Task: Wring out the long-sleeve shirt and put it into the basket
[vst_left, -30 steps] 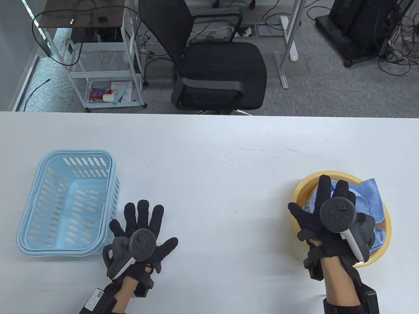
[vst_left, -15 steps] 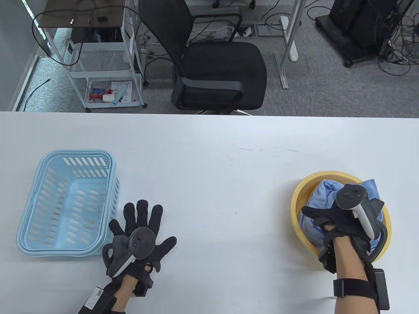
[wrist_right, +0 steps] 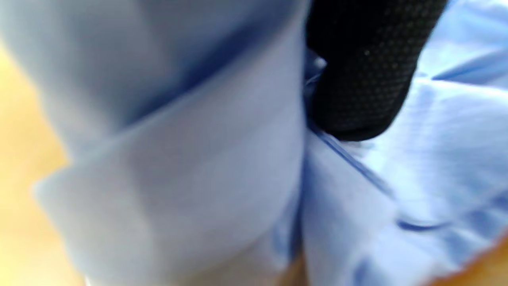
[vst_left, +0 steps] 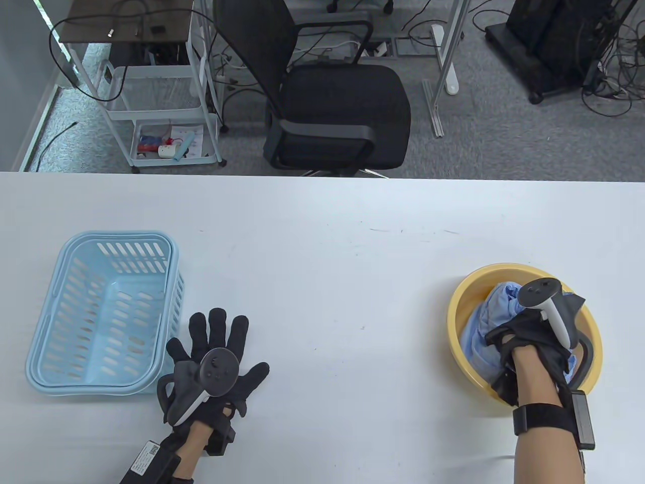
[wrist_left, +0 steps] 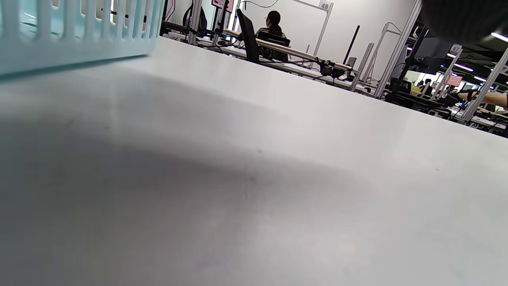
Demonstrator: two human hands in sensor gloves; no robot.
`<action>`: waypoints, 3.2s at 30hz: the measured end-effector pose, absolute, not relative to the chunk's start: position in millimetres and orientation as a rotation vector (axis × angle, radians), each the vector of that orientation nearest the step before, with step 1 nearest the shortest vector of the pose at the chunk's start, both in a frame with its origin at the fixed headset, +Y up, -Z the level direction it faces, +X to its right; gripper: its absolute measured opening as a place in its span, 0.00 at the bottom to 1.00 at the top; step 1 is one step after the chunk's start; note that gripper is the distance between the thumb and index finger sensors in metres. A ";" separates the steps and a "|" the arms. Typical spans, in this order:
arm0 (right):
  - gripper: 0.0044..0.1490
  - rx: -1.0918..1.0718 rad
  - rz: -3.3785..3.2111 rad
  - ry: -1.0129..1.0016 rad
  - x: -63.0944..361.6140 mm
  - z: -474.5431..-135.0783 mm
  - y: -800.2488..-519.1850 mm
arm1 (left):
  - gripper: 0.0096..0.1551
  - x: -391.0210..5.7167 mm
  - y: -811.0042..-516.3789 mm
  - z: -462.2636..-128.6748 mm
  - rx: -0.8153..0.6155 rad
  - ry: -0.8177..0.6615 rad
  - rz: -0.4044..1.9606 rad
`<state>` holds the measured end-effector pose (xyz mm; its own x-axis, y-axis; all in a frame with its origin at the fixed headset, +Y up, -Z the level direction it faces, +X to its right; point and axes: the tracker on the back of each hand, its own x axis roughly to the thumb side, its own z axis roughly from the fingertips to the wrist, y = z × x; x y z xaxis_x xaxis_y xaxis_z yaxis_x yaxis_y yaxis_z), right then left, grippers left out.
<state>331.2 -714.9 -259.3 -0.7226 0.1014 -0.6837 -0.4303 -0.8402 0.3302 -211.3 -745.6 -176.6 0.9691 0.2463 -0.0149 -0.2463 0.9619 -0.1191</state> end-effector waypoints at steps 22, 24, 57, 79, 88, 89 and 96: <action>0.37 -0.884 2.653 0.282 330.0 -235.8 -683.5 | 0.60 -212.2 -742.9 -174.3 -0.101 0.002 0.260; 0.37 -0.839 2.669 0.192 325.8 -228.6 -667.3 | 0.59 -211.6 -742.0 -173.6 -0.095 -0.002 0.258; 0.37 0.856 2.505 -0.738 85.1 -179.9 -563.5 | 0.71 -228.0 -606.6 -183.5 0.030 -0.325 1.256; 0.51 0.650 2.411 -0.960 75.2 -187.3 -570.5 | 0.35 -198.9 -569.1 -212.3 0.210 -0.399 1.311; 0.34 0.667 2.056 -0.369 70.7 -205.5 -600.8 | 0.34 -204.1 -547.2 -223.6 0.179 -0.459 1.547; 0.33 0.667 2.049 -0.377 70.3 -205.5 -602.2 | 0.34 -204.5 -548.0 -225.2 0.154 -0.463 1.588; 0.49 0.817 2.044 0.114 69.9 -214.0 -614.3 | 0.36 -216.7 -551.5 -232.5 0.156 -0.437 1.656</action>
